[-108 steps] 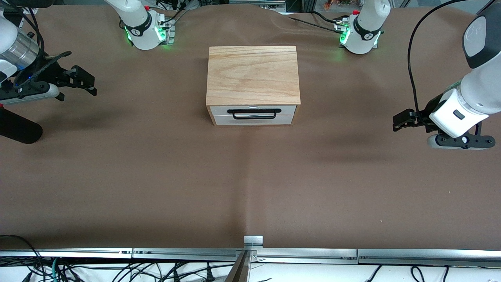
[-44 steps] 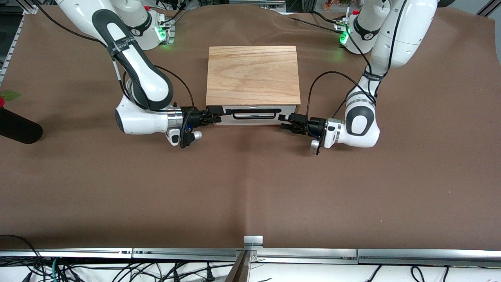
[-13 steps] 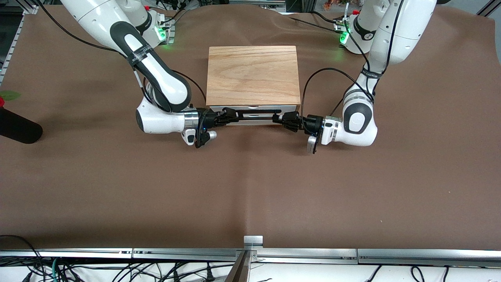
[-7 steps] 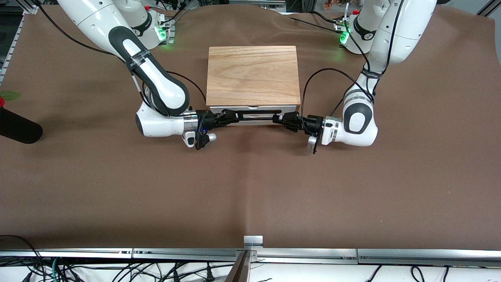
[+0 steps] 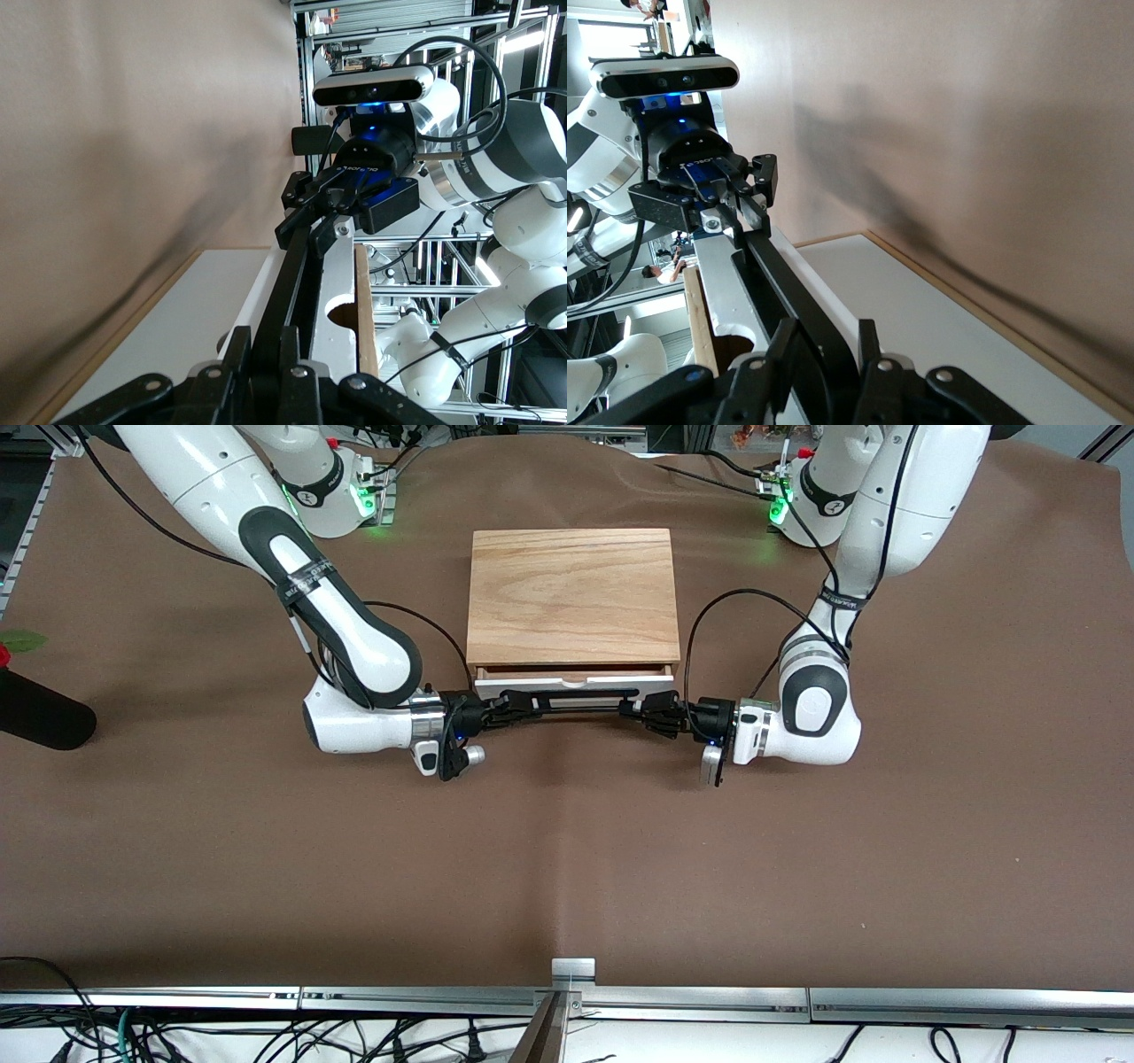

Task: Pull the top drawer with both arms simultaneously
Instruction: 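Pull the handle outward with both grippers to slide the drawer open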

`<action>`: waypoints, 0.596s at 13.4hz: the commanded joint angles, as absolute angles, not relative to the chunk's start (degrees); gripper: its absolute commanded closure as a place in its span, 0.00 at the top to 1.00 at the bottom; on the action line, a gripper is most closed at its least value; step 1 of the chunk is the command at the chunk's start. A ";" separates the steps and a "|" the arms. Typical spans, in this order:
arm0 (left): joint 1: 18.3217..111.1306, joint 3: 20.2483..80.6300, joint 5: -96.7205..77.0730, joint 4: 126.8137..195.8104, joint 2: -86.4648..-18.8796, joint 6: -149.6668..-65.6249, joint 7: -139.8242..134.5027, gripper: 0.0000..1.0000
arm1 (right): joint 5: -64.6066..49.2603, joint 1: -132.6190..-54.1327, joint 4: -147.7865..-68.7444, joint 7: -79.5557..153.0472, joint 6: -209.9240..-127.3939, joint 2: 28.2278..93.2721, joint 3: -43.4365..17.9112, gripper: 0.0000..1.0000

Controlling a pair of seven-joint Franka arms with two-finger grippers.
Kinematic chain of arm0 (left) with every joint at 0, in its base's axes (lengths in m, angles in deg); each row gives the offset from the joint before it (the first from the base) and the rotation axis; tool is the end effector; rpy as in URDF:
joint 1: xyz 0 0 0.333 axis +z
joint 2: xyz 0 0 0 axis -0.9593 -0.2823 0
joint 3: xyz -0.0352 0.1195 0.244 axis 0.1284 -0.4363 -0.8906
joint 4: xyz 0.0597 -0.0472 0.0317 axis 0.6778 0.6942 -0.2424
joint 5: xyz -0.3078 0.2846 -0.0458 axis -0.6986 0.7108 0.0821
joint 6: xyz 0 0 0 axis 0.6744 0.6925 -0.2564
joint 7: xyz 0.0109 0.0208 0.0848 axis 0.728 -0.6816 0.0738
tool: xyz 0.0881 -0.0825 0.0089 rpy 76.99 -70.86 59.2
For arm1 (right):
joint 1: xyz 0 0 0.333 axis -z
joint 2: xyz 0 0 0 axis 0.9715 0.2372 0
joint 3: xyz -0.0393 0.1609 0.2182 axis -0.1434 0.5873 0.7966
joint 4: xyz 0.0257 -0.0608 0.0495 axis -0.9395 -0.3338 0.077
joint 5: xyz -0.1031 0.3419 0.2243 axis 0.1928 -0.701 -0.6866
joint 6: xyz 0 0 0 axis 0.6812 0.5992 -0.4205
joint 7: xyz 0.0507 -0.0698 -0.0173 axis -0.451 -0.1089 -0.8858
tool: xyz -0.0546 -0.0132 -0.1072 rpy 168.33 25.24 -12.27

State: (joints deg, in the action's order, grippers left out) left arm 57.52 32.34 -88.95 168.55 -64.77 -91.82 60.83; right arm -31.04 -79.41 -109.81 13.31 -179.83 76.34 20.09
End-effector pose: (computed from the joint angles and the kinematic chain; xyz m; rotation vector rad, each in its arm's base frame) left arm 0.5487 -0.2657 0.1195 1.7327 -0.2187 -0.1029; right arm 0.5558 0.3604 0.1666 -2.0640 -0.1817 0.2548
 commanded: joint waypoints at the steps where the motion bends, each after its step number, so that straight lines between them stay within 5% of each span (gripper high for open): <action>1: 57.51 32.55 -90.39 164.53 -67.56 -91.29 59.35 0.06 | -29.54 -78.39 -104.09 15.67 -179.87 79.99 20.55 0.00; 8: 58.75 32.47 -89.95 153.99 -74.24 -91.21 56.26 0.05 | -24.44 -78.39 -93.46 23.84 -176.44 85.97 20.72 0.00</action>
